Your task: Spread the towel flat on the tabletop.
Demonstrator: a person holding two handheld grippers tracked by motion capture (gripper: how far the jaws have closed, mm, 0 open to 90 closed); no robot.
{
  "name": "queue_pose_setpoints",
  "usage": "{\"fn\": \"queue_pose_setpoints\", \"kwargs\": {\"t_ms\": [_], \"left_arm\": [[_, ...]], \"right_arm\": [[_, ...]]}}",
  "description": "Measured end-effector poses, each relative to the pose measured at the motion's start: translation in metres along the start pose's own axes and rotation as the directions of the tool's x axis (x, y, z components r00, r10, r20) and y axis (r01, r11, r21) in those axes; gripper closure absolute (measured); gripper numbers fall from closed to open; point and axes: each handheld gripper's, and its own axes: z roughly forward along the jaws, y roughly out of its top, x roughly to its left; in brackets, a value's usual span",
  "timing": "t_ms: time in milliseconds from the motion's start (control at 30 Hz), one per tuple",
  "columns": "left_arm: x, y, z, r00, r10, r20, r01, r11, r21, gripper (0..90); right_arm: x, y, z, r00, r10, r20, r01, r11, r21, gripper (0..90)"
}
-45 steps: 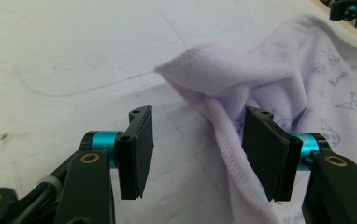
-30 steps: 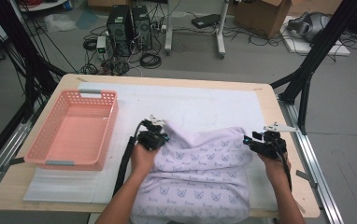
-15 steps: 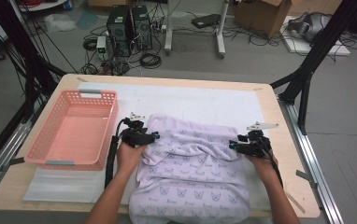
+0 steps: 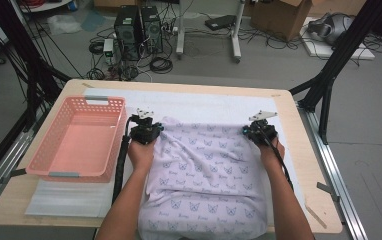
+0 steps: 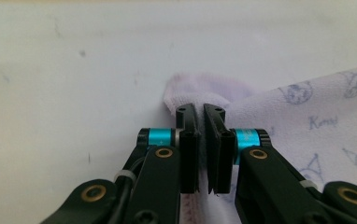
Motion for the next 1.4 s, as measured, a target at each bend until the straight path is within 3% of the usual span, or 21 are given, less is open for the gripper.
{"fn": "queue_pose_setpoints", "kwargs": {"t_ms": [67, 100, 133, 200, 267, 333, 433, 533, 600, 633, 733, 833, 900, 933, 967, 1033, 1067, 1100, 1200, 1300, 1400], "left_arm": [[-0.001, 0.002, -0.003, 0.9993, -0.036, 0.01, 0.036, 0.9988, -0.032, 77.9], [-0.002, 0.003, -0.006, 0.9985, -0.042, 0.035, 0.044, 0.9984, -0.035, 68.4], [-0.002, 0.003, -0.008, 0.9979, -0.04, 0.05, 0.042, 0.9988, -0.027, 59.8], [-0.003, 0.002, -0.013, 0.9975, -0.02, 0.067, 0.02, 0.9998, -0.006, 51.5], [-0.003, -0.002, -0.018, 0.998, 0.001, 0.063, -0.004, 0.9994, 0.034, 49.5], [-0.004, -0.007, -0.021, 0.9962, 0.01, 0.086, -0.019, 0.9948, 0.1, 45.0], [-0.009, -0.016, -0.028, 0.995, 0.031, 0.095, -0.04, 0.9948, 0.094, 44.6], [-0.009, -0.028, -0.031, 0.9943, 0.036, 0.1, -0.049, 0.99, 0.132, 41.0], [-0.007, -0.035, -0.033, 0.9949, 0.036, 0.095, -0.051, 0.9861, 0.158, 41.1], [-0.007, -0.037, -0.033, 0.9944, 0.048, 0.095, -0.064, 0.9819, 0.178, 39.8], [-0.008, -0.046, -0.037, 0.9908, 0.102, 0.089, -0.114, 0.9826, 0.146, 38.0], [-0.015, -0.046, -0.036, 0.9817, 0.179, 0.066, -0.187, 0.9701, 0.154, 37.6], [-0.013, -0.045, -0.038, 0.9853, 0.157, 0.068, -0.165, 0.9744, 0.152, 46.1], [-0.011, -0.044, -0.039, 0.9857, 0.153, 0.071, -0.162, 0.9747, 0.154, 58.9], [-0.008, -0.044, -0.039, 0.9853, 0.134, 0.105, -0.15, 0.9768, 0.153, 79.4], [-0.007, -0.043, -0.038, 0.9859, 0.137, 0.096, -0.151, 0.9763, 0.155, 85.1], [-0.007, -0.041, -0.038, 0.9854, 0.159, 0.06, -0.167, 0.9748, 0.148, 85.7], [-0.003, -0.04, -0.037, 0.9883, 0.15, 0.025, -0.152, 0.98, 0.128, 86.3], [0.011, -0.037, -0.035, 0.9987, 0.051, -0.001, -0.051, 0.995, 0.086, 86.6], [0.01, -0.037, -0.036, 0.9993, 0.028, 0.027, -0.029, 0.9976, 0.063, 84.7], [0.007, -0.036, -0.04, 0.9964, -0.001, 0.084, -0.004, 0.9986, 0.052, 61.1]], "right_arm": [[-0.004, 0.01, -0.001, 0.9973, 0.021, 0.07, -0.018, 0.999, -0.051, 87.7], [-0.006, 0.012, -0.003, 0.9956, 0.046, 0.081, -0.041, 0.997, -0.069, 85.9], [-0.009, 0.013, -0.005, 0.9909, 0.114, 0.073, -0.106, 0.989, -0.101, 80.1], [-0.014, 0.01, -0.01, 0.9821, 0.183, 0.047, -0.176, 0.978, -0.113, 66.8], [-0.014, 0.006, -0.016, 0.9828, 0.182, 0.03, -0.178, 0.977, -0.116, 62.5], [-0.013, 0.0, -0.024, 0.9825, 0.186, -0.001, -0.186, 0.976, -0.11, 59.3], [-0.01, -0.01, -0.037, 0.9808, 0.187, -0.054, -0.191, 0.979, -0.073, 54.7], [-0.006, -0.019, -0.051, 0.9816, 0.165, -0.097, -0.17, 0.984, -0.049, 51.6], [-0.002, -0.028, -0.064, 0.977, 0.163, -0.138, -0.171, 0.984, -0.05, 48.6], [0.001, -0.032, -0.069, 0.9771, 0.15, -0.151, -0.159, 0.986, -0.052, 48.0], [0.01, -0.045, -0.083, 0.9713, 0.144, -0.189, -0.157, 0.986, -0.058, 44.9], [0.018, -0.055, -0.09, 0.9659, 0.142, -0.217, -0.158, 0.985, -0.061, 43.8], [0.026, -0.061, -0.093, 0.9663, 0.134, -0.22, -0.149, 0.987, -0.057, 43.6], [0.029, -0.063, -0.093, 0.9669, 0.126, -0.222, -0.14, 0.989, -0.051, 43.5], [0.031, -0.065, -0.092, 0.9668, 0.12, -0.226, -0.135, 0.99, -0.051, 43.5], [0.037, -0.069, -0.09, 0.9668, 0.119, -0.226, -0.13, 0.991, -0.034, 43.4], [0.038, -0.071, -0.089, 0.9665, 0.121, -0.226, -0.131, 0.991, -0.032, 43.4], [0.039, -0.072, -0.087, 0.9658, 0.122, -0.229, -0.131, 0.991, -0.026, 43.4], [0.041, -0.073, -0.082, 0.9687, 0.119, -0.218, -0.127, 0.992, -0.021, 43.4], [0.043, -0.071, -0.075, 0.9725, 0.133, -0.191, -0.141, 0.99, -0.027, 43.8], [0.047, -0.067, -0.065, 0.9803, 0.098, -0.171, -0.098, 0.995, 0.006, 47.1]]}}
